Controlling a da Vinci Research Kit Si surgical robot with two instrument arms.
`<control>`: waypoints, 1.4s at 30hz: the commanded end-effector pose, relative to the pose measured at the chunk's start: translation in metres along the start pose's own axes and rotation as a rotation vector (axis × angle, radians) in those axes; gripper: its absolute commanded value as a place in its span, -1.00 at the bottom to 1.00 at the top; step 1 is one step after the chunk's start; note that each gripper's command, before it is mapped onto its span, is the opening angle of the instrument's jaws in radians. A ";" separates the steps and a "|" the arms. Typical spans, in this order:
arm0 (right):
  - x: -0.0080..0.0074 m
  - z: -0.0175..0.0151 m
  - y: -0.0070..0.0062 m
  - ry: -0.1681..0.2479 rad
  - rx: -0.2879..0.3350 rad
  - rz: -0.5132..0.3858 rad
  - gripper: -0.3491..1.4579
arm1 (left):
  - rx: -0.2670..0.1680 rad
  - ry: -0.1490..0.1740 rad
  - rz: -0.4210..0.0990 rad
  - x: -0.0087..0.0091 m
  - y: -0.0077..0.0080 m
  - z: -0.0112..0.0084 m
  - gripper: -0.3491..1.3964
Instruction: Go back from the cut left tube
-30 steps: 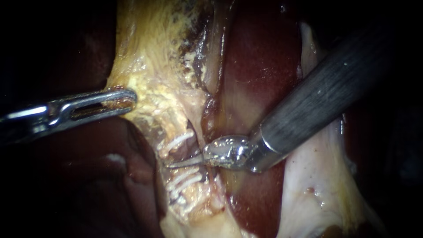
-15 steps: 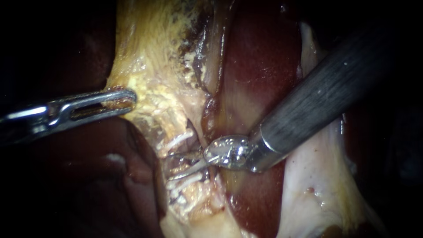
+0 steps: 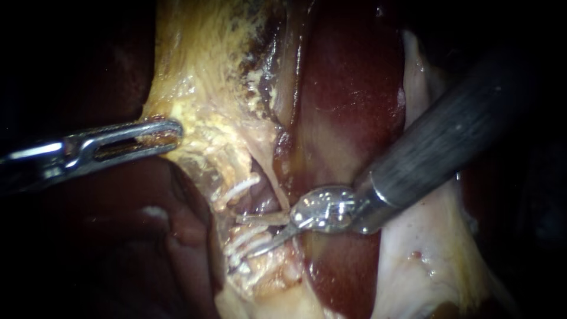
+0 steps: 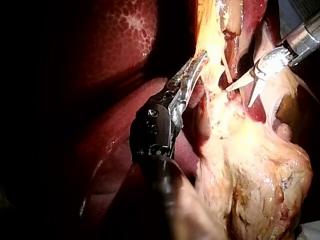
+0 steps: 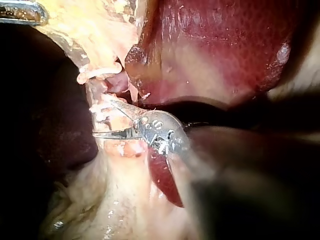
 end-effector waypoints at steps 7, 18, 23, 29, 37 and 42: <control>0.0016 -0.0061 0.0004 -0.008 -0.100 -0.114 0.95 | 0.001 -0.001 0.001 0.0002 0.0003 0.0003 -1.00; 0.0038 -0.0132 0.0004 -0.028 -0.181 -0.197 0.97 | -0.007 -0.005 0.006 0.0007 0.0017 0.0022 -1.00; 0.0041 -0.0137 0.0002 -0.037 -0.197 -0.222 0.97 | -0.011 0.022 0.020 0.0013 0.0032 0.0056 -1.00; 0.0041 -0.0137 0.0002 -0.040 -0.200 -0.233 0.97 | -0.004 0.051 0.015 0.0023 0.0036 0.0098 -1.00; 0.0041 -0.0137 0.0002 -0.037 -0.202 -0.232 0.97 | 0.007 0.071 0.019 0.0030 0.0025 0.0122 -1.00; 0.0042 -0.0136 0.0002 -0.034 -0.203 -0.232 0.97 | 0.007 0.072 0.019 0.0030 0.0025 0.0121 -1.00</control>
